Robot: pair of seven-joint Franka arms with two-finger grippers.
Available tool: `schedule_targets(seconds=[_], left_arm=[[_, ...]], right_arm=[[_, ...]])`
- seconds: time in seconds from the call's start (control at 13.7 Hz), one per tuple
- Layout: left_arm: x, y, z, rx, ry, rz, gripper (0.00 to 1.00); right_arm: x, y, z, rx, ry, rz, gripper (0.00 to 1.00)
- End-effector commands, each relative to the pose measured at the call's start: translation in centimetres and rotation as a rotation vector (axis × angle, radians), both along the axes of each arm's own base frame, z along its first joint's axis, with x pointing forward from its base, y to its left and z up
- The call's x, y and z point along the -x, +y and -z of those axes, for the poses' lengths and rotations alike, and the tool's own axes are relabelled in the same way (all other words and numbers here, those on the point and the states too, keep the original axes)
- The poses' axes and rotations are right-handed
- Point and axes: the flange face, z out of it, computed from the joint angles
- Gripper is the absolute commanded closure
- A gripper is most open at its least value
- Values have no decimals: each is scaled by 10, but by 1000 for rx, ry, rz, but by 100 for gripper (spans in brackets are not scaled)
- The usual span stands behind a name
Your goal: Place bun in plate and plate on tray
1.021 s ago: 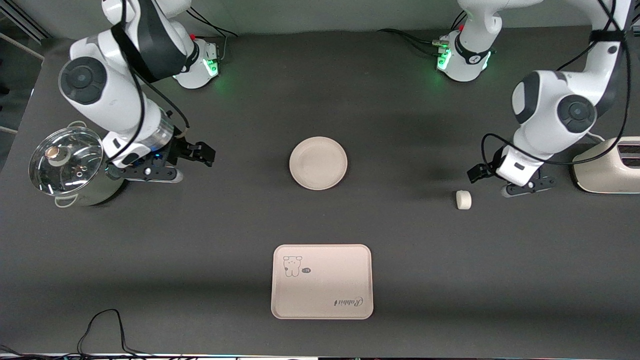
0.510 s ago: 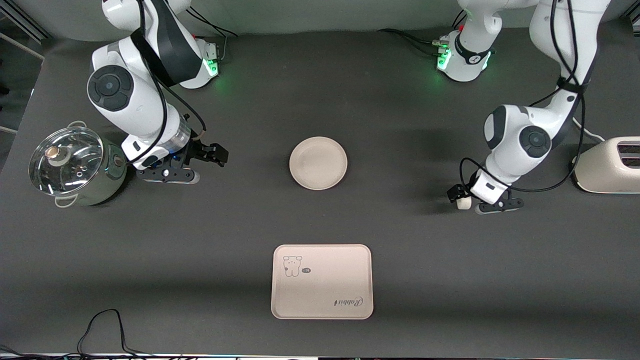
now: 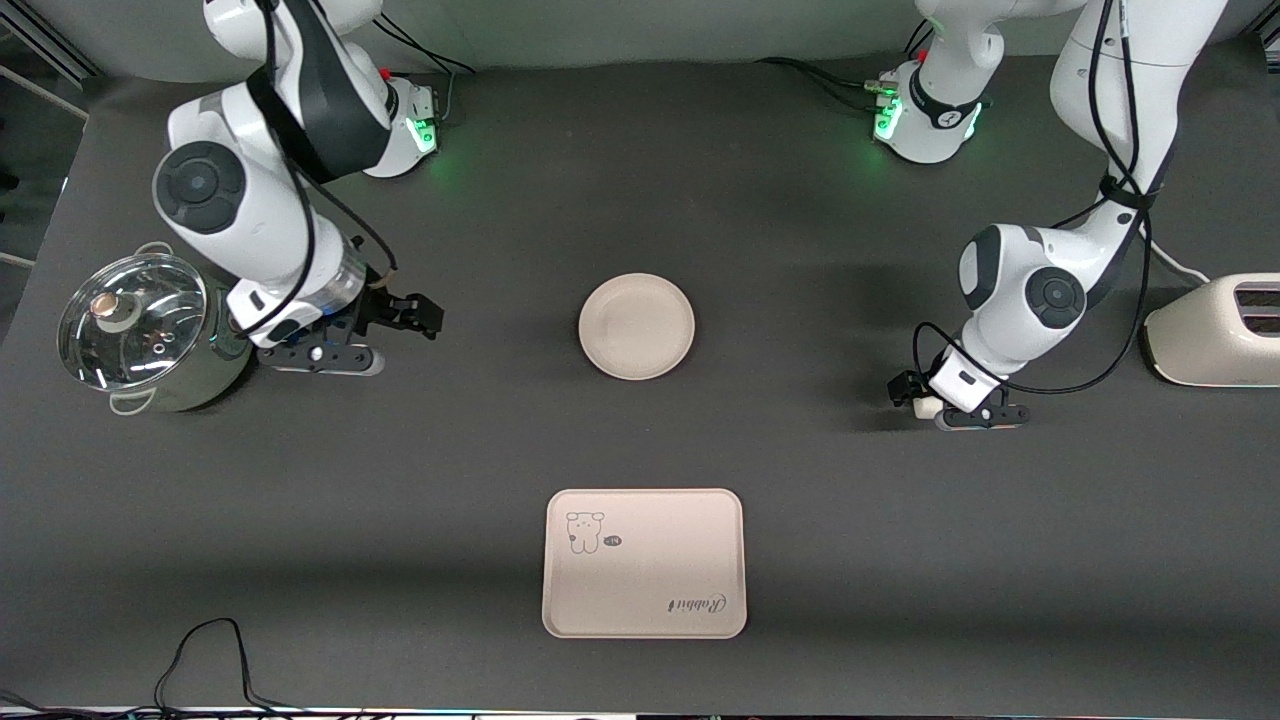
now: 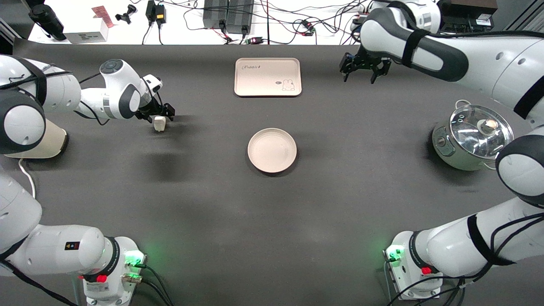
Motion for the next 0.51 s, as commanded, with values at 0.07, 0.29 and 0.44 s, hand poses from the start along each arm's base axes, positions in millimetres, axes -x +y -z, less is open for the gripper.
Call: schedule_targets(seconds=[0.07,0.29,0.44], left_arm=[[10,11,3,-13,-9,58,4],[11,12,5,-13,-7,58,25],[12,12,7,-13,-3,61,49]], right_arm=[[7,-24,-10,-28,-28,-13,0],[14,-27,-4,-28,-36,-9,0],[19,-35,-3,-25,-43,3,0]])
